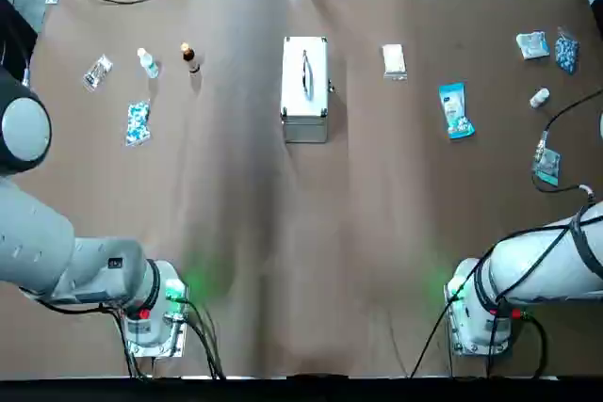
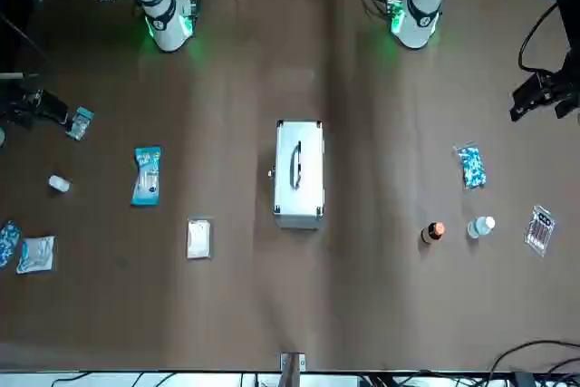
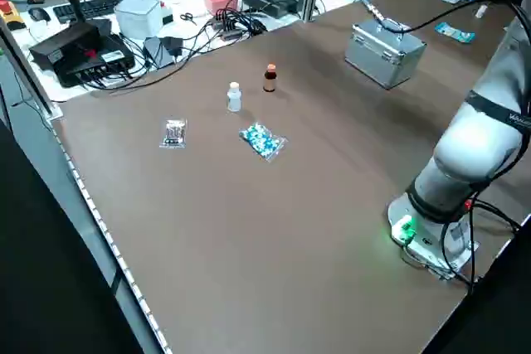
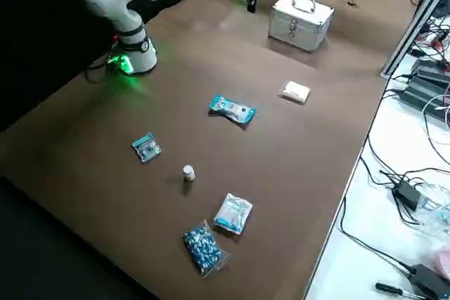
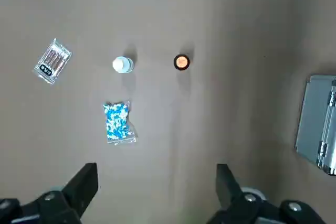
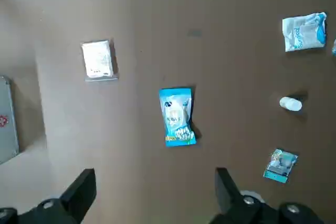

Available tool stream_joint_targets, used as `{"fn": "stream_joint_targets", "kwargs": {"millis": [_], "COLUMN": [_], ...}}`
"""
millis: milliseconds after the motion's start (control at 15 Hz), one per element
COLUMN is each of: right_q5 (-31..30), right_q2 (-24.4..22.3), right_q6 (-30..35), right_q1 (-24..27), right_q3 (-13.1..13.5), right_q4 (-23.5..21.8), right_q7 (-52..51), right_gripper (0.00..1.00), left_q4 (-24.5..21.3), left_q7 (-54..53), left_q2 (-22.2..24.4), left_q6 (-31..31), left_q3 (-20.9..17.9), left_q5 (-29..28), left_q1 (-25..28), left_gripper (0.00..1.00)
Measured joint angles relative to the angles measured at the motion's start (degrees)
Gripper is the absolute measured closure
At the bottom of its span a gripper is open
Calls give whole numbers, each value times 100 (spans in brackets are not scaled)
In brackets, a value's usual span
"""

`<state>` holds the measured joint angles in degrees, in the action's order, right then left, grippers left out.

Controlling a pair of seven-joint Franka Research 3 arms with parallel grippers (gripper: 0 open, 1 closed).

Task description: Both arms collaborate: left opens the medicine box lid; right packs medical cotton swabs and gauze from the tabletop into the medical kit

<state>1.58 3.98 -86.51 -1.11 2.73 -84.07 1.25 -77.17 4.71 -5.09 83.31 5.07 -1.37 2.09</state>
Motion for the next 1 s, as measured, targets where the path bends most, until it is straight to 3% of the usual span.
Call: {"fn": "stream_joint_targets", "kwargs": {"millis": [533, 1000], "right_q5": [113, 399], "right_q2": [1, 511], "right_q6": [-1, -451], "right_q1": [-126, -1181], "right_q3": [-12, -50], "right_q4": [-17, -108], "right_q7": [-2, -559], "right_gripper": [0, 0], "left_q4": [-2, -36], "left_q7": [-9, -79], "left_q2": [-6, -292], "left_q6": [0, 51], "left_q3": [-2, 55], "left_q5": [0, 13], "left_q1": [16, -11], "left_gripper": [0, 0]}}
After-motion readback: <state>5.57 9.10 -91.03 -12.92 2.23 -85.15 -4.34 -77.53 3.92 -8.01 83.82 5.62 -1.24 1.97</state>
